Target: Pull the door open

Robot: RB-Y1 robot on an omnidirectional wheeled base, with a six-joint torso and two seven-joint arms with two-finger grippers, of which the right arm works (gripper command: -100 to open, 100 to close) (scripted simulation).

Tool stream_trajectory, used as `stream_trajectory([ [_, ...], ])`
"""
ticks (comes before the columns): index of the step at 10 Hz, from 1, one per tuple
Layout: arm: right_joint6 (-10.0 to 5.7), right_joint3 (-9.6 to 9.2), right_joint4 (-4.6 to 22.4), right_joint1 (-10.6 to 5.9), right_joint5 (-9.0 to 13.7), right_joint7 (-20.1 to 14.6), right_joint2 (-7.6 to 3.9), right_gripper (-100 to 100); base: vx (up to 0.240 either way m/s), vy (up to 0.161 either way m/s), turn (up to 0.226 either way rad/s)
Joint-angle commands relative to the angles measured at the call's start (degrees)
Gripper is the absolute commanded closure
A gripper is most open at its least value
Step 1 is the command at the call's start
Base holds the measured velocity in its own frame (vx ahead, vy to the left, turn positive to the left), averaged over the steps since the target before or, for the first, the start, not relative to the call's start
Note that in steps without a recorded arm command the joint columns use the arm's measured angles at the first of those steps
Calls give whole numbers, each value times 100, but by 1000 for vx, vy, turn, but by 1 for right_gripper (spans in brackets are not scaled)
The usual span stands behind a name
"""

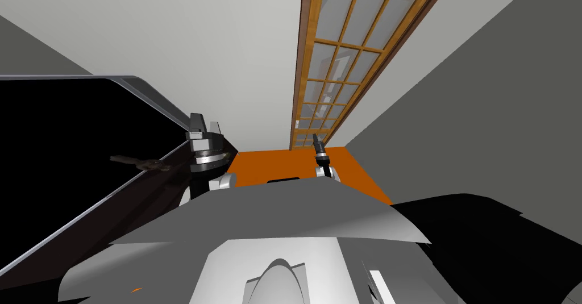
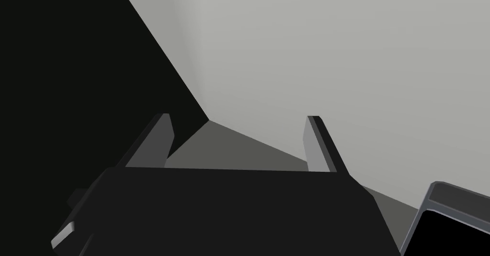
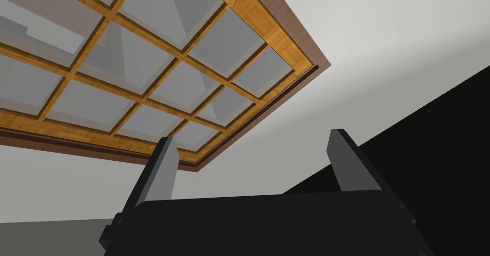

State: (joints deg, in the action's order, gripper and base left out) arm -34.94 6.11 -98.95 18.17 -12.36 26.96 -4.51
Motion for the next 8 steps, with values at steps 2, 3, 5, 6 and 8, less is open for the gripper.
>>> stream_trajectory([
  [2, -96, 76, 358, -118, -77, 265, -46, -100, 97, 9, -12],
  [3, -138, 103, 500, -160, -109, 366, -55, -100, 97, 19, -11],
  [5, -221, 157, 784, -245, -171, 570, -74, -100, 100, 14, -13],
  [6, -263, 184, 926, -288, -203, 671, -84, -100, 94, -3, -14],
  [8, -346, 238, 1210, -373, -265, 874, -101, -100, 93, 17, -10],
])
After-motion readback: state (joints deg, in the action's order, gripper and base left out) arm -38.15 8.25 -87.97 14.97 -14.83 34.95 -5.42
